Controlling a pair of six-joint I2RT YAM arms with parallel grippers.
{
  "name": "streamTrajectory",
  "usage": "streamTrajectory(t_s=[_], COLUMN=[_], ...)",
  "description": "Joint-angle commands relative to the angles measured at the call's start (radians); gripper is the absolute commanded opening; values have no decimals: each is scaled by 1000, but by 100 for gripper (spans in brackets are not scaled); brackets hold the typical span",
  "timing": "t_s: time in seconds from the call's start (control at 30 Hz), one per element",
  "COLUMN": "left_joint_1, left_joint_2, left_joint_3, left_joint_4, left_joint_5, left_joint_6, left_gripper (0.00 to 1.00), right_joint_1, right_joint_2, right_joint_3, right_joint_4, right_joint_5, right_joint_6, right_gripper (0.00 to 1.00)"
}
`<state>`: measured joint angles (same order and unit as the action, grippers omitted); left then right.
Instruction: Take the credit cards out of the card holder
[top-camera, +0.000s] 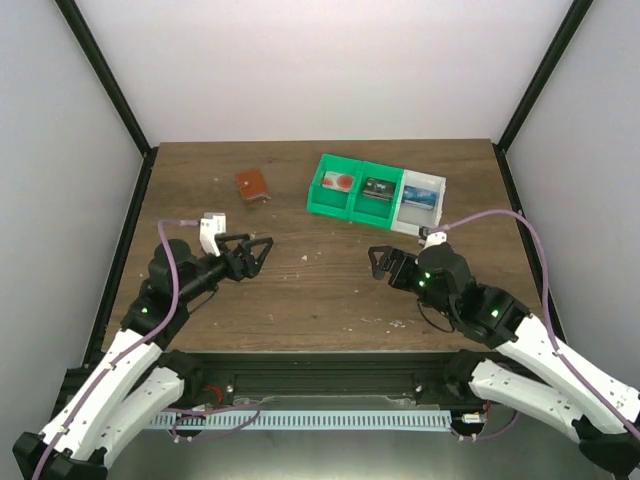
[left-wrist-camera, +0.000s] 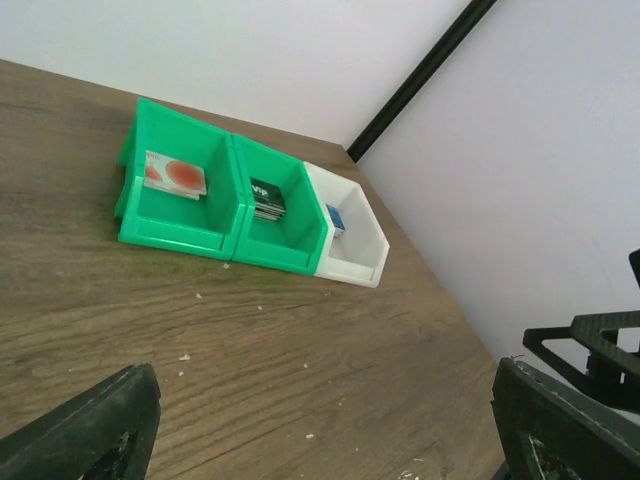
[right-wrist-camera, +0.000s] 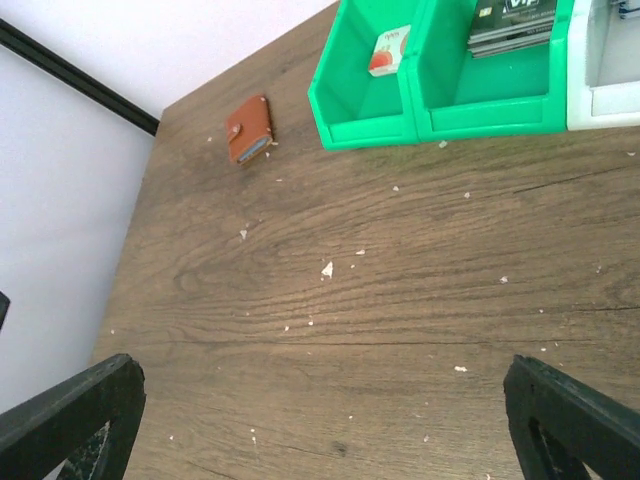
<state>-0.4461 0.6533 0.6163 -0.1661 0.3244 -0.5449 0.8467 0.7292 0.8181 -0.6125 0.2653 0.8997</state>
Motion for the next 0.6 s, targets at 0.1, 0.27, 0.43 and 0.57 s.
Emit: streamTrajectory(t_s=[0.1,0.27,0.43,0.57], left_joint_1=[-6,-5,-5,7], left_joint_2=[-21,-13,105,272], left_joint_3=[27,36,91,159], left_joint_4=[27,44,24,18], left_joint_5=[12,-53,-158,-257], left_joint_6=[54,50,53,51], left_gripper=[96,100,100,100], right_joint_1=[5,5,5,5], right_joint_2=[-59,-72,-75,-80], right_joint_3=[3,-4,-13,-5], right_joint_4=[8,11,28,36], right_joint_5=[35,35,21,9], right_joint_6=[16,2,-28,-61], right_gripper=[100,100,100,100])
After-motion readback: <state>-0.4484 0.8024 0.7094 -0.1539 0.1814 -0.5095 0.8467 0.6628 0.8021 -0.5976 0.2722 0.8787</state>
